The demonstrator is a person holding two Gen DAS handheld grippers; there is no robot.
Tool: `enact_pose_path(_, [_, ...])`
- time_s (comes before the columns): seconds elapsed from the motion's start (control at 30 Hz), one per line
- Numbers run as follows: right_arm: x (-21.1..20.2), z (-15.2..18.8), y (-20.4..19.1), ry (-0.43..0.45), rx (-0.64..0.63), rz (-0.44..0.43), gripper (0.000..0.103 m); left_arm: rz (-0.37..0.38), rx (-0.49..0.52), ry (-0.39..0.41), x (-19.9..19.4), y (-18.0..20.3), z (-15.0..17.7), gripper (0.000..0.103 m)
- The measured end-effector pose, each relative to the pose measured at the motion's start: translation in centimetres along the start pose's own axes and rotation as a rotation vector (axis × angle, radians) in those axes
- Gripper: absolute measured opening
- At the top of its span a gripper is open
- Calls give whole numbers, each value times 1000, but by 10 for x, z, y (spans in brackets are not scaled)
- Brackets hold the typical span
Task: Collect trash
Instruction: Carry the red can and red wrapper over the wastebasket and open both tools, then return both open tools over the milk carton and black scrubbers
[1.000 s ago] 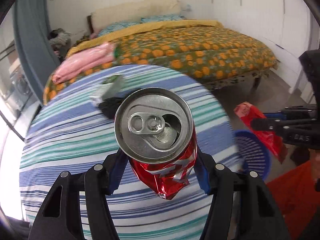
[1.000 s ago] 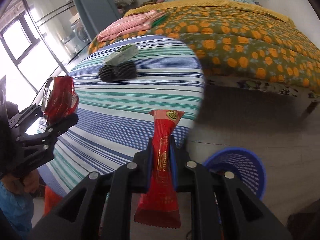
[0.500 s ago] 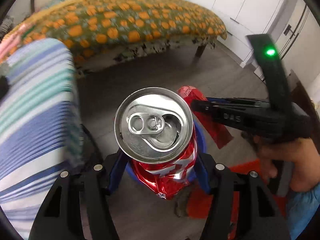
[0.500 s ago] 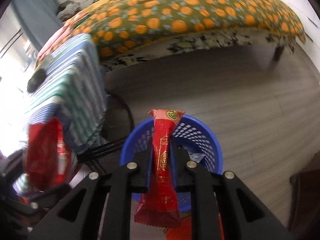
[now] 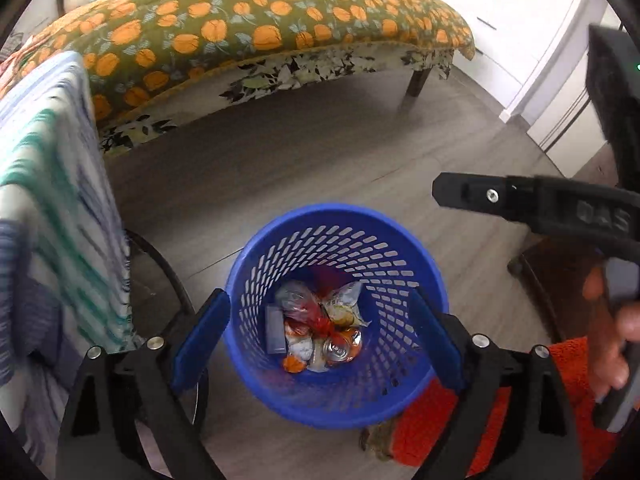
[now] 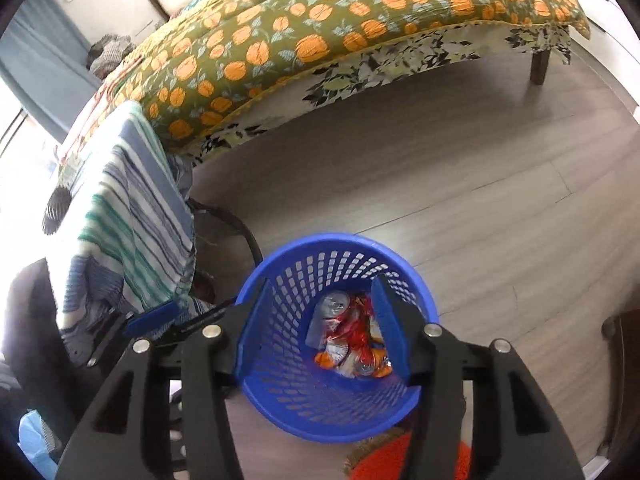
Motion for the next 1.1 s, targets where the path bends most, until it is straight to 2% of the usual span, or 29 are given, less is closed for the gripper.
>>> enact_pose_path(0.03, [-2,-2,0,11,1,6,63,5,-4,15,-11,-1,0,92])
enact_pose_path(0.13, [-12,-10,-4,68,-15,26,67,17,-7,91,-51,-4,-3,96])
enact_pose_path(0.23, [-20,-17,-12,116,-50,65,78,11,-22,173,-95,-14,-3,98])
enact_pose_path(0.43, [-33,-20,-45,212,-160,81,78,-38,-81,232,-146,-63,19,98])
enact_pose_path(0.57, [-35,-14,-80,257,-296,101,78,-137,-108,215,-158,-114,49,98])
enact_pose_path(0.7, [-29,-1,-118,269,-415,82,78,-208,-167,197,-174,-175,79,98])
enact_pose_path(0.9, [-16,35,-186,249,-531,-23,78,-344,-239,169,-195,-273,110,98])
enact_pose_path(1.1, [1,61,-256,180,-702,-105,78,-414,-287,98,-191,-351,123,98])
Point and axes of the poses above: each gripper's, at about its wrist camera, not at the fingertips, and x roughly the way its jaws point, y to its right, z to its underside, the point moved 9 cm from there along x, roughly the way its jaws point, and after that the axes turned 7 degrees about -z, right-handed, at the moved point
